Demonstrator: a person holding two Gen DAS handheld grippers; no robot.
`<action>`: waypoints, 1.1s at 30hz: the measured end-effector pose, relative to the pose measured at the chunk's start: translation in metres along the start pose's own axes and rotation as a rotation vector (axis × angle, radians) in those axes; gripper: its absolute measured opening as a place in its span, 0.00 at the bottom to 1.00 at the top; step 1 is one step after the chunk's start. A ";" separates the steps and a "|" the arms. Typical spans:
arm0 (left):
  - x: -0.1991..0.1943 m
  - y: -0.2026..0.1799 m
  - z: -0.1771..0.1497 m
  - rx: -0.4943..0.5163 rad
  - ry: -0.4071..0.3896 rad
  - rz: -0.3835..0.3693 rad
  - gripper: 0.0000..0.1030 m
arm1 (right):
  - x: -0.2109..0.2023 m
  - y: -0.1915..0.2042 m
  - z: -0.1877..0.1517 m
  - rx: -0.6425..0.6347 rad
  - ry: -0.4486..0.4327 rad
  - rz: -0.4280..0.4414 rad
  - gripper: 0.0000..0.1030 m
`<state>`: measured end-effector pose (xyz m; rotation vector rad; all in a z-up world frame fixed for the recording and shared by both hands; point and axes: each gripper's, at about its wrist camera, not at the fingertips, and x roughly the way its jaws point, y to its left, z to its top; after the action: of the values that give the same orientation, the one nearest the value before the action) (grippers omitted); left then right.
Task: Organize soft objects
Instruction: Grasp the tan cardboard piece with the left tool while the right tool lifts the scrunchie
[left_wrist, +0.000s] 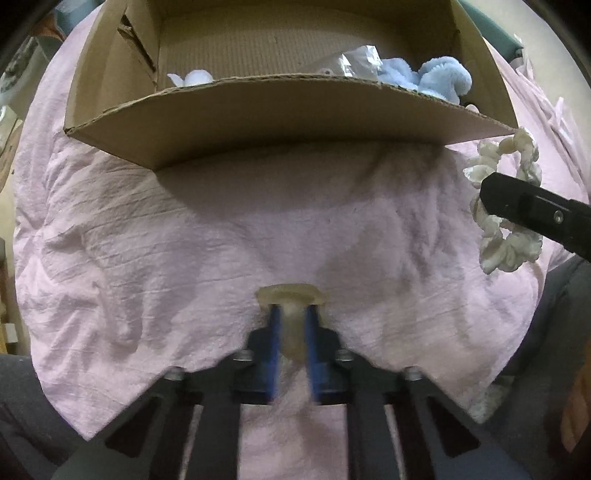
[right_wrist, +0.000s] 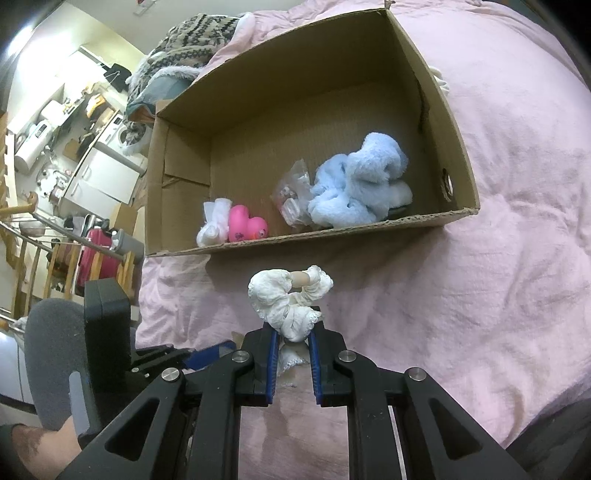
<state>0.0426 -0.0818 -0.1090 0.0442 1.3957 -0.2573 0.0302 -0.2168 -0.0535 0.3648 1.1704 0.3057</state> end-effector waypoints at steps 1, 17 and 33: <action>-0.001 0.001 0.000 -0.008 0.001 -0.009 0.05 | -0.001 0.001 0.000 -0.003 0.000 0.002 0.16; -0.097 0.036 -0.002 -0.096 -0.293 -0.031 0.03 | -0.013 0.004 0.000 -0.003 -0.027 0.030 0.16; -0.164 0.056 0.046 -0.105 -0.532 -0.070 0.03 | -0.067 0.014 0.041 -0.075 -0.222 0.045 0.16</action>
<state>0.0737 -0.0104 0.0525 -0.1511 0.8799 -0.2319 0.0433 -0.2374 0.0226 0.3505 0.9319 0.3384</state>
